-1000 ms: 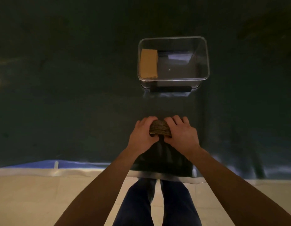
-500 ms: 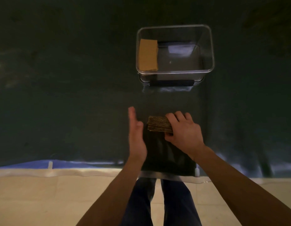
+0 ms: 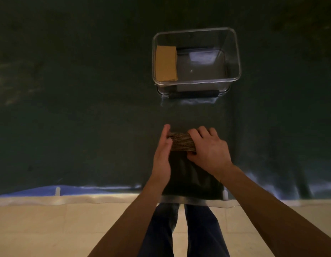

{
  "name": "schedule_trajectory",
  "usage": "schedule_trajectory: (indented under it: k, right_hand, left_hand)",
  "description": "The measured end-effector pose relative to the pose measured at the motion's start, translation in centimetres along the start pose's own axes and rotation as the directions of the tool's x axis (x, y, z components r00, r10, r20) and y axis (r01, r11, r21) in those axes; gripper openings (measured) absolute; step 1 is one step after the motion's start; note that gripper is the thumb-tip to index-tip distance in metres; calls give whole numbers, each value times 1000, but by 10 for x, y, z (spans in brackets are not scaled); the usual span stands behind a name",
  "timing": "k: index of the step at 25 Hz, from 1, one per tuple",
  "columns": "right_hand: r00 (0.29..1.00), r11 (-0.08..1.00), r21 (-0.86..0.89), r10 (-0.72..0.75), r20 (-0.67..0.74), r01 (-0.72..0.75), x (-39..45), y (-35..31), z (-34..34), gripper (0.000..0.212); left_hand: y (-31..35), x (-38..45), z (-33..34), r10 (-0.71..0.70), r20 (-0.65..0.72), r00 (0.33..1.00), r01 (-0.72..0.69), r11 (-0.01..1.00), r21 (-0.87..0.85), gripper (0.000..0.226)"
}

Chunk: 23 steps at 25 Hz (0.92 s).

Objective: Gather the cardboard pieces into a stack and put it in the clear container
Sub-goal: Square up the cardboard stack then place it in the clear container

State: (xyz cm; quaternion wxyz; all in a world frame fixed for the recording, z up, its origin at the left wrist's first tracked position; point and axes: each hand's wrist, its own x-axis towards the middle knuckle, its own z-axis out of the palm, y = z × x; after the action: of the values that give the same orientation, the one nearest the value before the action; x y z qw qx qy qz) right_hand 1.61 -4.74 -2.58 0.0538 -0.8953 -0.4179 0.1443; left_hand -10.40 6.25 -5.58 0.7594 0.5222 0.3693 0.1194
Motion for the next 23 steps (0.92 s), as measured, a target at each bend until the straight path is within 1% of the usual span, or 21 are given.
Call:
schedule_trajectory:
  k: [2, 3, 4, 6, 7, 8, 9, 10, 11, 12, 13, 14, 15, 17, 18, 20, 22, 23]
  right_hand:
    - [1000, 1000, 1, -1, -14, 1, 0, -1, 0, 54]
    - [1000, 1000, 6, 3, -23, -3, -1, -1, 0, 53]
    - [1000, 1000, 10, 7, -27, -7, -1, -1, 1, 54]
    - [1000, 1000, 10, 6, -28, -5, -1, -2, 3, 55]
    - [999, 1000, 3, 5, -32, -5, -2, -2, 3, 55]
    - [999, 1000, -4, 5, -40, -5, -2, -1, 4, 55]
    - [999, 1000, -10, 4, -49, -4, -2, -1, 5, 55]
    - [998, 1000, -16, 5, -55, -5, -2, -1, 6, 55]
    - [998, 1000, -21, 6, -55, -7, -1, -2, 7, 54]
    - [999, 1000, -24, 7, -54, -8, -2, -2, 8, 54]
    - [998, 1000, -25, 5, -58, -7, -2, -2, 8, 53]
    - [998, 1000, -23, 3, -68, -5, -2, -2, 7, 52]
    - [997, 1000, -17, 3, -74, -4, -2, -2, 6, 51]
    - [998, 1000, 17, 8, -59, -7, -3, -2, 3, 52]
    - [999, 998, 55, 25, -44, -23, -4, -2, 2, 53]
    - [993, 973, 200, 120, -5, -117, -10, 6, 1, 61]
    - [967, 885, 394, 250, 44, -247, -21, 17, 2, 73]
    - [948, 792, 539, 317, 38, -287, -29, 22, 2, 77]
  left_hand:
    - [2, 9, -4, 7, -120, 993, -15, 998, -67, 70]
    - [4, 10, -1, 4, -122, 993, -15, 996, -89, 70]
    - [4, 6, 5, 1, -59, 998, -6, 997, -80, 69]
    - [1, -3, 10, -36, 96, 995, 30, 997, 70, 65]
    - [2, -3, 7, -51, 144, 988, 29, 988, 153, 66]
    - [6, -2, 0, -53, 182, 982, 10, 973, 229, 73]
    - [9, 0, -9, -33, 207, 978, -39, 942, 333, 83]
    - [15, 5, -15, 7, 243, 970, -125, 872, 473, 93]
    - [20, 9, -16, 56, 303, 951, -243, 743, 624, 98]
    - [24, 14, -12, 101, 376, 921, -366, 554, 748, 96]
    - [26, 16, -5, 118, 436, 892, -447, 364, 817, 89]
    - [28, 18, 2, 111, 457, 882, -470, 229, 852, 79]
    - [30, 19, 8, 118, 447, 887, -460, 141, 876, 70]
    - [29, 21, 11, 158, 409, 899, -419, 37, 907, 57]
    - [27, 21, 11, 171, 403, 899, -411, 9, 912, 55]
    - [24, 21, 11, 189, 409, 893, -415, -8, 910, 55]
    - [24, 24, 10, 209, 408, 889, -414, -15, 910, 55]
    - [24, 26, 9, 216, 413, 885, -418, -24, 908, 55]
